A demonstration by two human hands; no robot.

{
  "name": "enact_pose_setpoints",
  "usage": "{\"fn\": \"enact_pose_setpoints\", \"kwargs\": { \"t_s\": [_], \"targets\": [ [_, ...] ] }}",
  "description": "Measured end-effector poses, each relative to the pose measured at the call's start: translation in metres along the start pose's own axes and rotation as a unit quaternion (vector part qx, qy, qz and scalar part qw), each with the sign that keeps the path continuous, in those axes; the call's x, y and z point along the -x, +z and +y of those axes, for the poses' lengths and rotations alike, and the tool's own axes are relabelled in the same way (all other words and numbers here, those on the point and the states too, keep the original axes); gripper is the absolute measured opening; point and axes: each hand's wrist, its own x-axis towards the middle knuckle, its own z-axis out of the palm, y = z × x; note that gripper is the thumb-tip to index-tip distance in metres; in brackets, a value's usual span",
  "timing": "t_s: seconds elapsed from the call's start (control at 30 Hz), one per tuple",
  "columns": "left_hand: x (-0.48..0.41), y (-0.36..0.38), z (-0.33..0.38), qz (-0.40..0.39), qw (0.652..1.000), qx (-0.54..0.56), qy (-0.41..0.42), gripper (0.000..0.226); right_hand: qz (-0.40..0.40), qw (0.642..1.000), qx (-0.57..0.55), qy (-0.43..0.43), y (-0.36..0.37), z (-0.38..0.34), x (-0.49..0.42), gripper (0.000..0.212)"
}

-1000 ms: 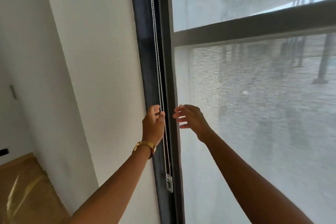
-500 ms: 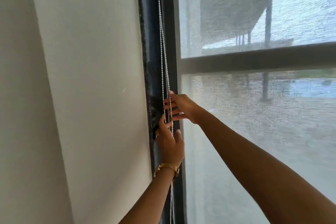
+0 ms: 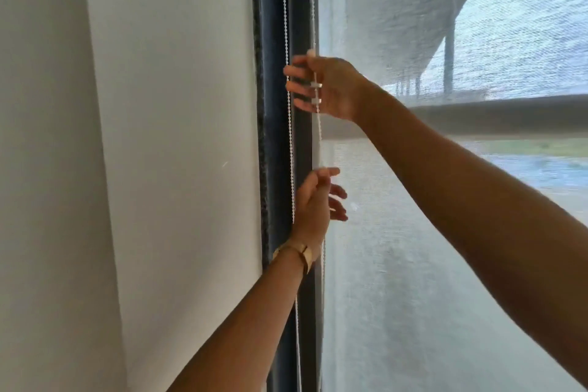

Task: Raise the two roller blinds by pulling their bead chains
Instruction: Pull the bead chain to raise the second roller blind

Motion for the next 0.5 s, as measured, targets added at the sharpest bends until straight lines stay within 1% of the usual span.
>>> {"fn": "enact_pose_setpoints", "kwargs": {
  "t_s": [0.03, 0.13, 0.2, 0.27, 0.37, 0.43, 0.5],
  "targets": [
    [-0.009, 0.003, 0.016, -0.003, 1.0, 0.02, 0.017, 0.036, 0.007, 1.0, 0.014, -0.014, 0.002, -0.011, -0.004, 0.027],
    [-0.043, 0.009, 0.06, 0.027, 0.995, 0.077, 0.065, 0.033, 0.014, 0.997, 0.065, -0.029, 0.004, -0.031, -0.016, 0.035],
    [-0.062, 0.011, 0.075, 0.042, 0.994, 0.048, 0.094, 0.03, 0.015, 0.996, 0.085, -0.036, 0.004, -0.037, -0.02, 0.039],
    [-0.072, 0.01, 0.072, 0.055, 0.99, 0.008, 0.128, 0.032, 0.013, 0.994, 0.09, -0.062, 0.002, -0.04, -0.021, 0.038],
    [-0.074, 0.003, 0.056, 0.093, 0.983, 0.013, 0.158, 0.036, 0.028, 0.991, 0.082, -0.097, -0.004, -0.044, -0.018, 0.034],
    [-0.073, 0.001, 0.05, 0.112, 0.979, 0.004, 0.172, 0.035, 0.029, 0.992, 0.073, -0.096, -0.007, -0.048, -0.017, 0.036],
    [-0.07, 0.004, 0.048, 0.11, 0.977, 0.003, 0.183, 0.035, 0.021, 0.995, 0.046, -0.08, -0.008, -0.052, -0.014, 0.035]
  ]
}}
